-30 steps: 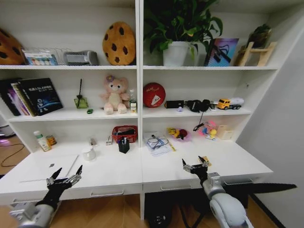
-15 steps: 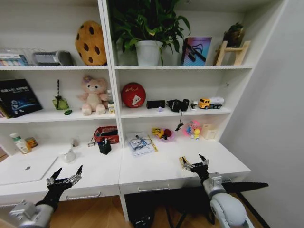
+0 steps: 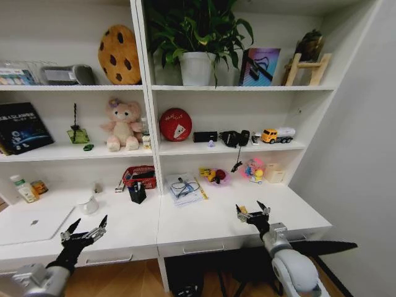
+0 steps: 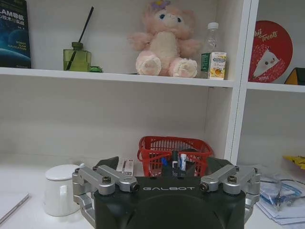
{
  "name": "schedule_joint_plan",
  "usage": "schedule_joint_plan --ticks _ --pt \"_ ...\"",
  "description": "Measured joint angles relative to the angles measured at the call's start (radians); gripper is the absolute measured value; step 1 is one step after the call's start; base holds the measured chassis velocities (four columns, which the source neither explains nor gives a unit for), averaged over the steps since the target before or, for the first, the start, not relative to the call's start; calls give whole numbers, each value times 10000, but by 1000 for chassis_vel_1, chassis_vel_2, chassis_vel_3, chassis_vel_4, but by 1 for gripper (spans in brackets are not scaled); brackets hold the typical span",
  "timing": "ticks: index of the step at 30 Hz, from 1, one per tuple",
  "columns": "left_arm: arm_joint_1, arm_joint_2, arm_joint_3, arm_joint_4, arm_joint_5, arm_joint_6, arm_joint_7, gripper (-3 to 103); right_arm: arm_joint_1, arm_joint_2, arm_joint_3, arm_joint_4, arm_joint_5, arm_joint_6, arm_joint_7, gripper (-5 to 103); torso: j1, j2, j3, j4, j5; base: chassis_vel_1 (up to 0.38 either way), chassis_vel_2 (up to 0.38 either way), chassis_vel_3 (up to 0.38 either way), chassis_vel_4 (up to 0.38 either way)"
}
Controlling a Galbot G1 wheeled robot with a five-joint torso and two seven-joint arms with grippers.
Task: Organize the objects on the table.
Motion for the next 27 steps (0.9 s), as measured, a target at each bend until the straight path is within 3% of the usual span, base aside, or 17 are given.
schedule_joint_plan --ticks 8,11,16,24,25,27 --pt "0 0 0 0 0 0 0 100 -387 221 -72 54 -51 242 397 100 6 -3 1 2 0 -84 94 84 -83" --pt "-1 0 0 0 0 0 1 100 -627 342 -71 -41 339 -33 720 100 4 -2 1 -1 -1 -20 60 7 -22" --pt "0 0 0 0 0 0 1 100 -101 376 -68 -1340 607 5 1258 100 -2 1 -1 -1 3 0 0 0 0" --pt "0 0 1 0 0 0 1 100 593 272 -35 -2689 611 578 1001 101 -1 1 -1 1 -2 0 0 0 0" --pt "0 0 1 0 0 0 1 100 654 229 -21 -2813 604 642 883 91 0 0 0 2 -2 0 0 0 0" --pt "0 0 1 0 0 1 1 100 675 195 -13 -2872 602 656 757 86 0 1 -1 3 -2 0 0 0 0"
